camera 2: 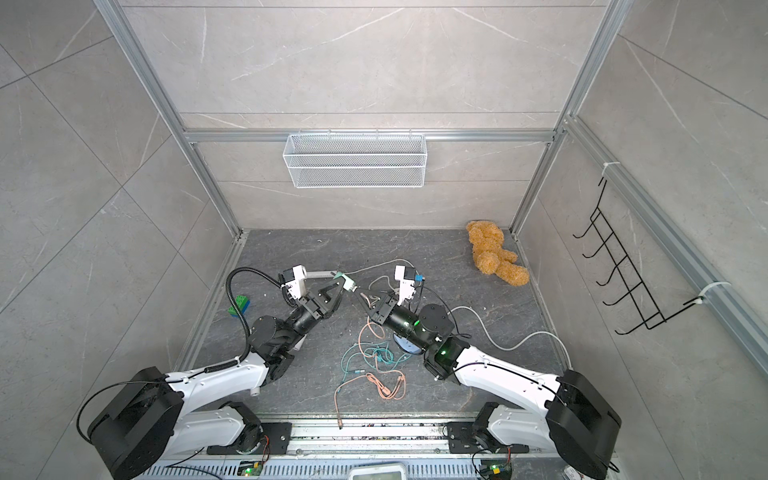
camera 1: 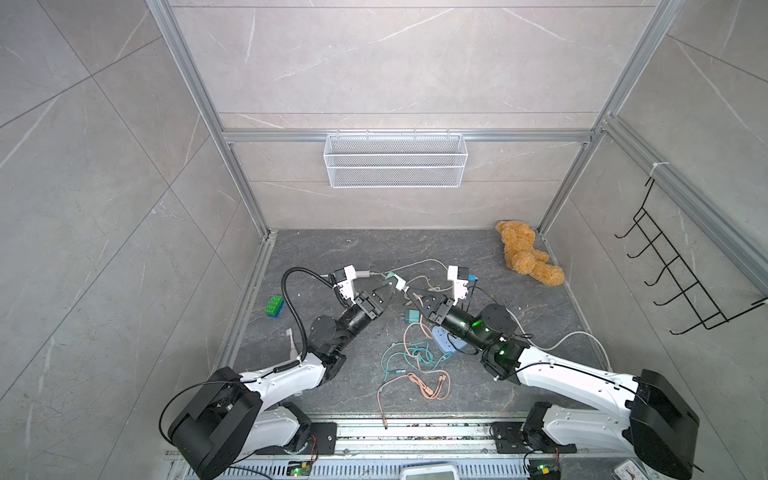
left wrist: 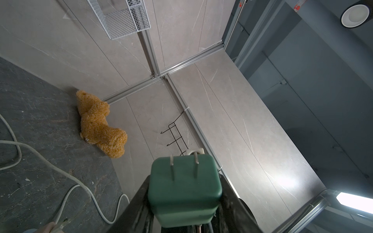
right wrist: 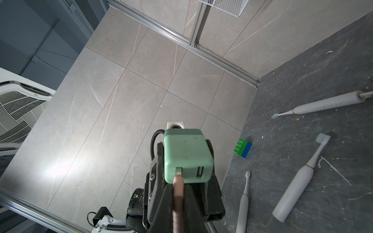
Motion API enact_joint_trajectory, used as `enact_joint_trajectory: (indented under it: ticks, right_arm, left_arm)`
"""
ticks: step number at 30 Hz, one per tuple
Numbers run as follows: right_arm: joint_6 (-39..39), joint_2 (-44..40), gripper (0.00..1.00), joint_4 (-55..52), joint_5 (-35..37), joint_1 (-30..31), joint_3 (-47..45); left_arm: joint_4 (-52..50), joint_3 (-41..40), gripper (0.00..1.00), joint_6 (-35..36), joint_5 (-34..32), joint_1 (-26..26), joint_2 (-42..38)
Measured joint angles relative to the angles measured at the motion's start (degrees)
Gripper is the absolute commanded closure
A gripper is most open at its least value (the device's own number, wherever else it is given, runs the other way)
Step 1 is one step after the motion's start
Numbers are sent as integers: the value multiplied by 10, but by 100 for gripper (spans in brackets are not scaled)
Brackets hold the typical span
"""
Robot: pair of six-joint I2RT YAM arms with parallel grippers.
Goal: Charge the electric toothbrush
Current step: Insert the charging cable into the plug.
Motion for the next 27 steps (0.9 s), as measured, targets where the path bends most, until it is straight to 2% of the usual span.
enact_joint_trajectory:
  ticks: [9, 15, 23, 27]
  right_arm:
    - [-2, 80, 100, 138, 2, -3, 0]
    - [-14, 105, 100, 195, -35, -12, 2]
    - [-53, 105, 100, 146, -106, -35, 49]
    - [-69, 102, 100, 150, -119, -37, 51]
  left_arm:
    - [6, 0, 100, 0, -46, -4, 3]
    - [20, 0, 100, 0, -50, -5, 0]
    - [40, 9, 100, -1, -66, -8, 0]
    - [48, 12, 100, -1, -60, -8, 0]
